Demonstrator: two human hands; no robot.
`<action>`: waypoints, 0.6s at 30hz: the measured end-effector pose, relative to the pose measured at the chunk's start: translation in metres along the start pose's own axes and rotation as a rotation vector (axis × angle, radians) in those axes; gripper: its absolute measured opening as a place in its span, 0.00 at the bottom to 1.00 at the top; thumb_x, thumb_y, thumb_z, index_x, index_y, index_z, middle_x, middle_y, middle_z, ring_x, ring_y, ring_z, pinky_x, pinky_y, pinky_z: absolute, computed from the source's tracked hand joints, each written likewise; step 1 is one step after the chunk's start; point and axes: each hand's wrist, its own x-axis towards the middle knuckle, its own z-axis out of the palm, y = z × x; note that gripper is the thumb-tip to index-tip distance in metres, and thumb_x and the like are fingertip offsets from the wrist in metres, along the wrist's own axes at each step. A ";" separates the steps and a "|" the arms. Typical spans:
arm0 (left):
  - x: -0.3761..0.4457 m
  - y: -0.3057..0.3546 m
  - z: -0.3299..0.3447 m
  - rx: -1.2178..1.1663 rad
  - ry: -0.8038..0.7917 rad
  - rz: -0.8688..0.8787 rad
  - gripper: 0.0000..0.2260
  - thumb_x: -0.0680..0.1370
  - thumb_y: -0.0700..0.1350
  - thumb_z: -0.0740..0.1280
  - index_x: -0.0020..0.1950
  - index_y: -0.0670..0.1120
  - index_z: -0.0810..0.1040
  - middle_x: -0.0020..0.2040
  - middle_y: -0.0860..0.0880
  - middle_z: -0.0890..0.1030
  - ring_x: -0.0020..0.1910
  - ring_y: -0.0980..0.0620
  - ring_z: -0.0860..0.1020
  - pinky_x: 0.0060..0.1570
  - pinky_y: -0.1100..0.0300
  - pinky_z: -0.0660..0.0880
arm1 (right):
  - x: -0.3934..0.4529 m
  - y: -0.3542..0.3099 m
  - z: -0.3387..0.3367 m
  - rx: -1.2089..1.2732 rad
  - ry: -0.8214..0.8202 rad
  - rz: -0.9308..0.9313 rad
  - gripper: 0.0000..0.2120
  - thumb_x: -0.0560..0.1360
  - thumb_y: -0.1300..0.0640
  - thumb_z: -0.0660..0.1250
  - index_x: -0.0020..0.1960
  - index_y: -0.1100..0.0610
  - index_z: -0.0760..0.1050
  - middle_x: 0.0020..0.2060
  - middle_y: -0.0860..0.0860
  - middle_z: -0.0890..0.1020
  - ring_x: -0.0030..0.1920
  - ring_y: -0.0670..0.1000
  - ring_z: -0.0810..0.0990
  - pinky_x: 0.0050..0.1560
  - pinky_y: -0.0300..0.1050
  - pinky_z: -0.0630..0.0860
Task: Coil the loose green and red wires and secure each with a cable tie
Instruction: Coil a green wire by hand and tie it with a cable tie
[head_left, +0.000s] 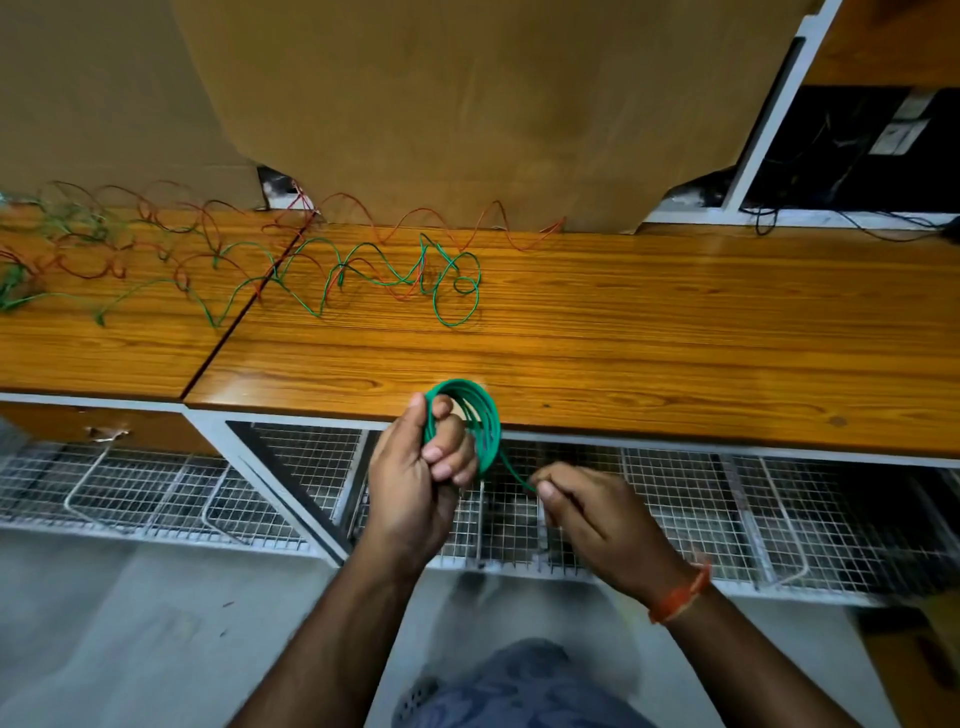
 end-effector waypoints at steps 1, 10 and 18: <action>0.002 0.003 -0.002 -0.007 0.034 0.027 0.13 0.86 0.49 0.53 0.45 0.46 0.69 0.25 0.55 0.63 0.21 0.60 0.61 0.24 0.65 0.59 | -0.004 0.003 -0.001 -0.079 -0.041 -0.019 0.10 0.85 0.50 0.58 0.51 0.50 0.76 0.38 0.42 0.76 0.38 0.43 0.75 0.38 0.46 0.71; 0.003 -0.010 -0.013 0.636 0.119 0.232 0.17 0.88 0.47 0.51 0.45 0.47 0.73 0.32 0.46 0.79 0.30 0.50 0.76 0.34 0.59 0.73 | 0.001 -0.053 -0.017 -0.185 -0.087 -0.269 0.08 0.84 0.50 0.62 0.50 0.53 0.77 0.39 0.44 0.76 0.39 0.45 0.75 0.42 0.42 0.64; -0.016 -0.010 -0.011 1.017 -0.070 0.294 0.20 0.87 0.53 0.52 0.39 0.47 0.71 0.29 0.53 0.71 0.29 0.58 0.67 0.32 0.64 0.65 | 0.033 -0.075 -0.044 0.026 0.063 -0.266 0.07 0.82 0.56 0.66 0.50 0.55 0.82 0.42 0.48 0.84 0.43 0.47 0.82 0.44 0.50 0.77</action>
